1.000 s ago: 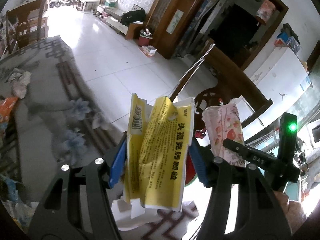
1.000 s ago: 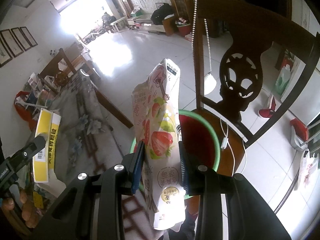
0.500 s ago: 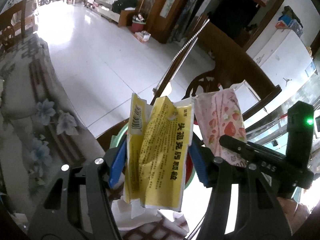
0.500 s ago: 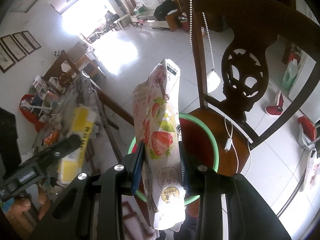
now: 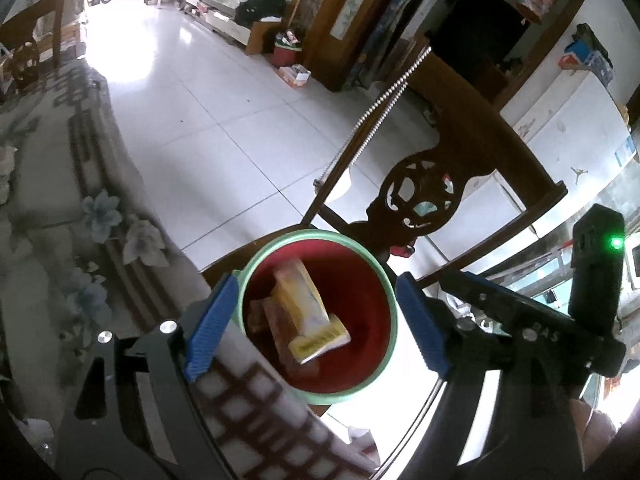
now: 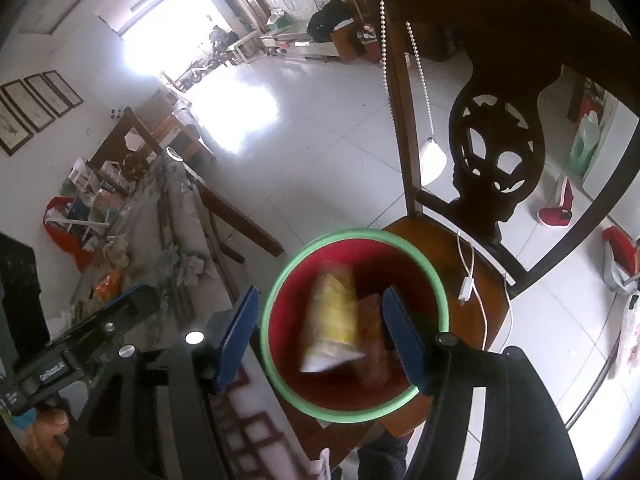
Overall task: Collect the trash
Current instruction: 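Move both tools back over the table, then grasp the yellow drink carton with the left gripper while the right grasps the dark box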
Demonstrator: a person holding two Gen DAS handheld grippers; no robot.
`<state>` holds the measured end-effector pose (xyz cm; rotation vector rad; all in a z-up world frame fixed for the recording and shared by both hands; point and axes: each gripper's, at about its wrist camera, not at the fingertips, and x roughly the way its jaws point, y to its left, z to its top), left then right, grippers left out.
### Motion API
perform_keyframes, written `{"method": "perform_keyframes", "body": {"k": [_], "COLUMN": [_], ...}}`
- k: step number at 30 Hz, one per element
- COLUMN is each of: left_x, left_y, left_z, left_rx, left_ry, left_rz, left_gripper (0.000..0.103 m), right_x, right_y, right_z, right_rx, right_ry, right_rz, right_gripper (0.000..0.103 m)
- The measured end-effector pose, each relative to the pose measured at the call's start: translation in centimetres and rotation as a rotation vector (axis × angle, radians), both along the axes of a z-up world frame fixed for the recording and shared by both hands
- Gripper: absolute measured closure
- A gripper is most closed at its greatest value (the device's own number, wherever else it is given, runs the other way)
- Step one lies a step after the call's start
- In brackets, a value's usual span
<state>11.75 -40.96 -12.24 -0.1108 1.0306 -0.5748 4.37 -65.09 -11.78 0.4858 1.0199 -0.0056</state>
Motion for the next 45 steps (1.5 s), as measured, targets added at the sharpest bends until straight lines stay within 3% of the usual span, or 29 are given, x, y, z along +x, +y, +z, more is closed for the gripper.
{"method": "perform_keyframes", "body": {"k": [5, 13, 20, 23, 27, 31, 32, 35, 40, 44, 45], "left_x": [-1.0, -3.1, -5.5, -6.9, -9.5, -12.3, -12.9, -13.9, -12.7, -12.3, -12.3], "left_y": [2.6, 9.0, 18.7, 22.8, 28.1, 31.2, 31.6, 32.3, 33.5, 33.0, 33.0], "left_z": [0.9, 2.8, 3.2, 3.1, 3.1, 1.9, 1.4, -1.2, -4.3, -5.3, -5.3], "left_rx": [0.001, 0.001, -0.007, 0.013, 0.119, 0.292, 0.34, 0.482, 0.479, 0.475, 0.468], "left_ry": [-0.031, -0.091, -0.099, -0.11, -0.165, -0.202, -0.207, -0.217, -0.148, -0.16, -0.169], "left_rz": [0.021, 0.088, 0.208, 0.216, 0.102, -0.102, -0.16, -0.307, -0.366, -0.425, -0.428], "left_gripper": [0.025, 0.025, 0.023, 0.021, 0.015, 0.012, 0.011, 0.011, 0.011, 0.011, 0.018], "right_x": [0.3, 0.7, 0.6, 0.3, -0.2, -1.2, -1.5, -2.3, -3.5, -4.3, -4.4], "right_y": [2.0, 7.9, 16.2, 19.9, 24.8, 28.3, 29.0, 30.7, 32.1, 32.3, 32.3], "right_z": [0.3, 0.8, 0.9, 0.7, 0.8, 0.7, 0.6, 0.6, 1.2, 1.6, 1.6], "right_rx": [-0.011, -0.034, -0.057, -0.062, -0.048, -0.034, -0.031, -0.026, -0.033, -0.048, -0.05], "right_ry": [-0.002, -0.003, 0.005, 0.015, 0.014, 0.013, 0.015, 0.016, 0.007, 0.007, 0.009], "right_rz": [0.019, 0.091, 0.193, 0.246, 0.307, 0.339, 0.344, 0.345, 0.331, 0.316, 0.309], "right_gripper": [0.034, 0.033, 0.033, 0.033, 0.032, 0.031, 0.026, 0.023, 0.023, 0.023, 0.023]}}
